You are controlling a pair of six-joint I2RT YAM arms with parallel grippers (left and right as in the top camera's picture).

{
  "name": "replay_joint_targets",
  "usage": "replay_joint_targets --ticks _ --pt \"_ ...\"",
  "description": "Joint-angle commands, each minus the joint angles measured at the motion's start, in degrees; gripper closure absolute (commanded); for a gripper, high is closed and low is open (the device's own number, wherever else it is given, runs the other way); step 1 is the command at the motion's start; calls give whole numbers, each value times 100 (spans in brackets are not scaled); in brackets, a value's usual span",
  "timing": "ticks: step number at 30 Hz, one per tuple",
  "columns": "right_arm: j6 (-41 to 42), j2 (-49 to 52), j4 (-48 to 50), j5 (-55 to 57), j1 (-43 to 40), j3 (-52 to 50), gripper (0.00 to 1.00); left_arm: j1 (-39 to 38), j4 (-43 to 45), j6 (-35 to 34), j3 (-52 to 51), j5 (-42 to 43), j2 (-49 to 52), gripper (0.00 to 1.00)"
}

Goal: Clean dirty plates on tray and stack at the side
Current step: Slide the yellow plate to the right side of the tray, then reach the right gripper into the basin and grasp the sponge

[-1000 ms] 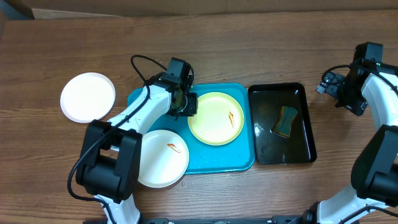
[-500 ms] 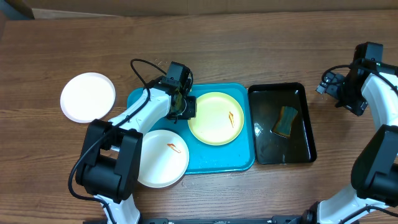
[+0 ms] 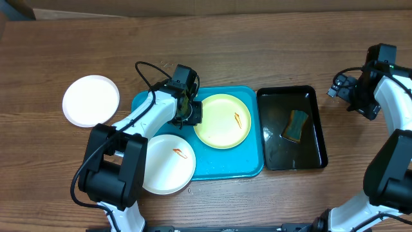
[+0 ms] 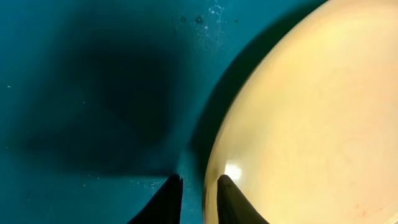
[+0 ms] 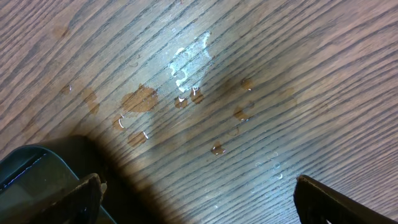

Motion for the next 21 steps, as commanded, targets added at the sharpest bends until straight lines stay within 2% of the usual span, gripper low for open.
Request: replay_joint_targets --ticks 1,3,5,11,12,13,14,16,21 --pt "28 2 20 39 -4 140 0 4 2 -13 98 -79 -9 74" --pt "39 2 114 -219 -4 140 0 4 7 -13 98 -79 -9 74" --pt "50 2 103 -1132 -4 140 0 4 11 -15 98 -79 -9 74" --pt "-98 -9 -601 -2708 -4 160 0 4 55 -13 98 -81 -9 74" --pt "-116 -9 -678 -2946 -9 199 2 4 55 -15 98 -79 -9 74" --pt "-114 -9 -859 -3130 -11 282 18 4 52 -13 98 -81 -9 74" --pt "-107 -9 -1071 -3139 -7 374 27 4 50 -13 98 -79 -9 74" --pt "-162 -35 -1419 -3067 109 527 31 4 52 -15 98 -79 -9 74" --pt "-271 -264 -2048 -2465 621 640 28 4 50 -15 98 -68 -9 73"
